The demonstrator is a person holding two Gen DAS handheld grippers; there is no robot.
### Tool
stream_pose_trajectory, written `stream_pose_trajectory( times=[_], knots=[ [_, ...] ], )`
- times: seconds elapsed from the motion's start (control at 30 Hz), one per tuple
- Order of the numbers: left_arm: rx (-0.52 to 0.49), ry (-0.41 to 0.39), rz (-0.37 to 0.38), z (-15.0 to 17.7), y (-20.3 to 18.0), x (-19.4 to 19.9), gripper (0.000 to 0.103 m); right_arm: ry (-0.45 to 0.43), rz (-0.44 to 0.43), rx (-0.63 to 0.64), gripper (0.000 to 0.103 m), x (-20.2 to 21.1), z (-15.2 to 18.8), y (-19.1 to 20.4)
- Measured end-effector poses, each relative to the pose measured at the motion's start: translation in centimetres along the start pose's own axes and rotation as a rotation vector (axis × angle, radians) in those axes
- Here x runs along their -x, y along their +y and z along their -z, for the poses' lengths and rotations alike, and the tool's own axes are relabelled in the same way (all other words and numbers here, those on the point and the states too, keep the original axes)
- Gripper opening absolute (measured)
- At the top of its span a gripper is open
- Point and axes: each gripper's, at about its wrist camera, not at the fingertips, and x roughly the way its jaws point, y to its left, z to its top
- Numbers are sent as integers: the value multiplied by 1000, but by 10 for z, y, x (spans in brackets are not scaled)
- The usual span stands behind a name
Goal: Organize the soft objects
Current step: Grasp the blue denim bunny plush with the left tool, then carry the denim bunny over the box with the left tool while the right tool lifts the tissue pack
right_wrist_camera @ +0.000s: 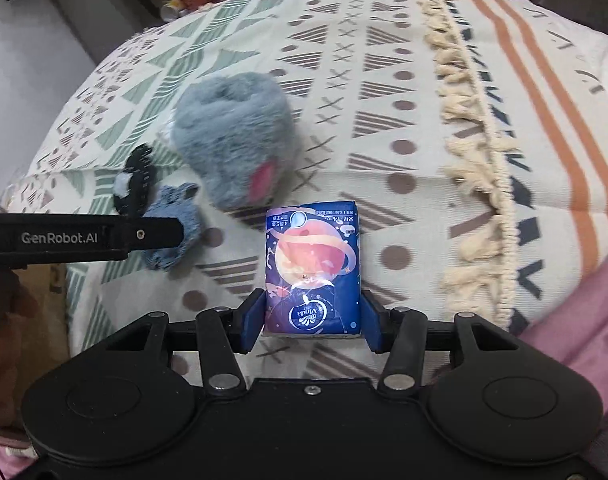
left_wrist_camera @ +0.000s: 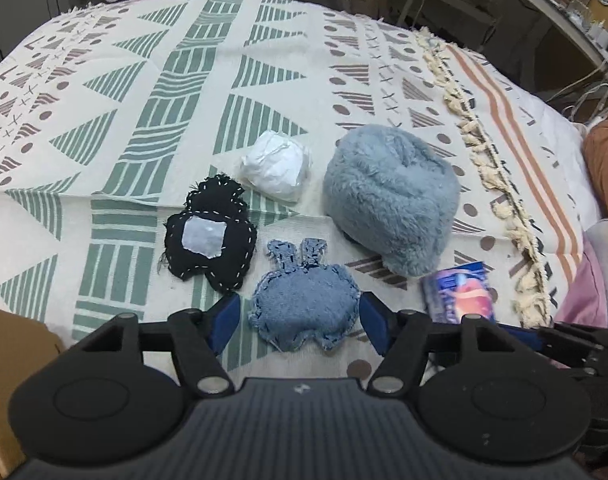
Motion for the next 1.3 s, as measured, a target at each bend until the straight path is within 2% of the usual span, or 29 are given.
stream_pose_trajectory(
  times=[0.13,0.2,0.23,0.27,0.3,0.33,0.47,0.67,0.87,1.3],
  knots=[
    [-29,19,-7,-4,-7,-12,69,-1,33,-13,53,-2,0,0],
    [-33,33,-16,-5,-9,-19,70,3,35,5,61,-5,1,5],
    [-35,30,-26,-5,-11,-22,70,4,39,15,62,-7,1,7],
    [-39,23,-37,-5,-13,-23,70,3,47,21,62,-9,1,9],
    [-50,14,-49,-4,-15,-24,70,1,53,24,54,-9,1,9],
    [-63,12,-57,-4,-17,-24,66,-4,56,28,50,-9,2,9],
    [-59,6,-62,-4,-15,-17,46,-16,34,28,49,-1,0,9],
    [-59,-55,-26,3,-19,19,45,-62,30,32,49,20,2,13],
    [-65,-122,-20,14,-22,62,45,-105,26,47,49,46,9,22],
    [-49,-246,-51,33,-15,145,45,-223,-20,90,49,109,12,46]
  ],
)
